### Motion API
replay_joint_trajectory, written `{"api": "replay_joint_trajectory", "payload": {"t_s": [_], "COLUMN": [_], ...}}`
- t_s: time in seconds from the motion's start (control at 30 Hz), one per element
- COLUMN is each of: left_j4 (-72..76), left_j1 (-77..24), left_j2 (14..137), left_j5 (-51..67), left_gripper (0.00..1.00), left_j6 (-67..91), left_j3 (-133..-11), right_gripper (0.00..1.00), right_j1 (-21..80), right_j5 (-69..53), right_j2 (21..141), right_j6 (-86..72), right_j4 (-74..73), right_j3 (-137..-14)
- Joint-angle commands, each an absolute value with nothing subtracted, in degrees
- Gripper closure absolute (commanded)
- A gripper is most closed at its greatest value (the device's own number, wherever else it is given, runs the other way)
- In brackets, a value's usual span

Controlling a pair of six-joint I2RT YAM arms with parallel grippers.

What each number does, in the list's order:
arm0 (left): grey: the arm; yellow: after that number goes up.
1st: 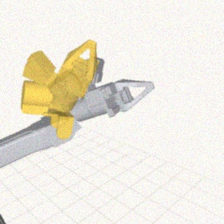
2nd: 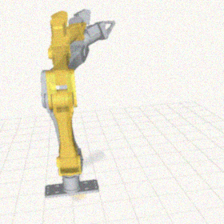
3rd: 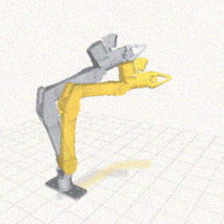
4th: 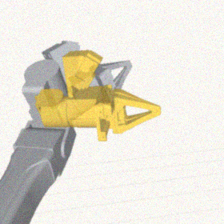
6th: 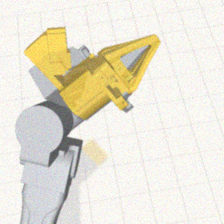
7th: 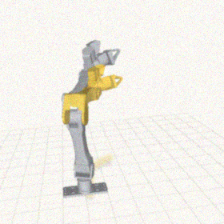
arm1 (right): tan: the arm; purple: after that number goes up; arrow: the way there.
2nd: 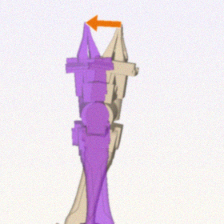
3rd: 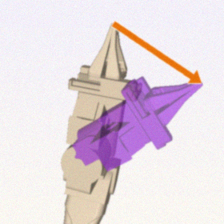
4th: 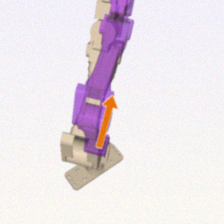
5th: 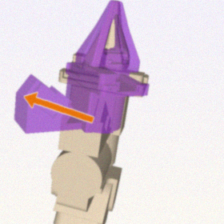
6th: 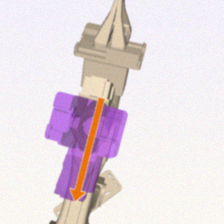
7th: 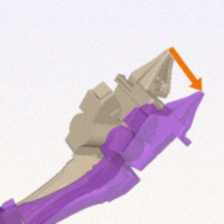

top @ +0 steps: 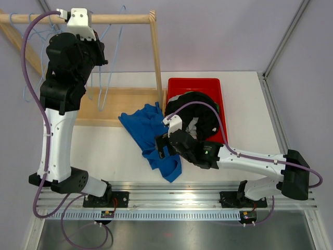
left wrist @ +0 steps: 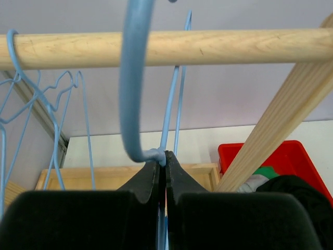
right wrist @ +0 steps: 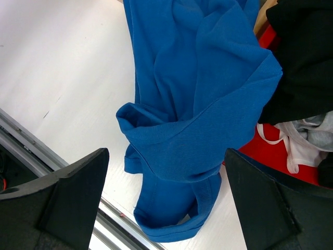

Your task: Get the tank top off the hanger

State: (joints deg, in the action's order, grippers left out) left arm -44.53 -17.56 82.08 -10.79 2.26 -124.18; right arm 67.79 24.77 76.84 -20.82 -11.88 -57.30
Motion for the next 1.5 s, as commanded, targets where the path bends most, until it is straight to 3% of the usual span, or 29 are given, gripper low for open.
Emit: {"api": "replay_joint_trajectory", "payload": {"t_s": [0.0,0.57,0.97,1.37,1.47], "left_j4": [-44.0,-43.0,-39.3,-38.4,-37.3], "left_j1": [-13.7,-6.1,-6.1,-6.2,-6.7], "left_j2": [85.3,94.1,89.2,84.6,82.1], "left_j5": [-3.1,4.9,4.3,5.3,4.0], "left_gripper": [1.0,1.0,1.0,0.99,0.71], "left_j6": [4.2,6.9,6.5,7.2,6.9], "left_j3": [-129.1,-132.9,-121.3,-120.8,-119.8], "right_gripper": [0.0,0.01,0.0,0.0,0.01], "right_j1": [68.0,67.8,67.7,67.7,67.8], "right_j5": [27.3,28.5,27.8,27.2,27.2], "right_j2": [74.2,71.8,72.7,73.7,73.7], "right_j6": [-20.7,-21.1,-21.7,-22.5,-22.5], "right_j4": [-10.7,-11.7,-10.9,-10.7,-10.8], "right_j3": [-56.8,-54.7,-54.5,-54.6,-54.7]}}
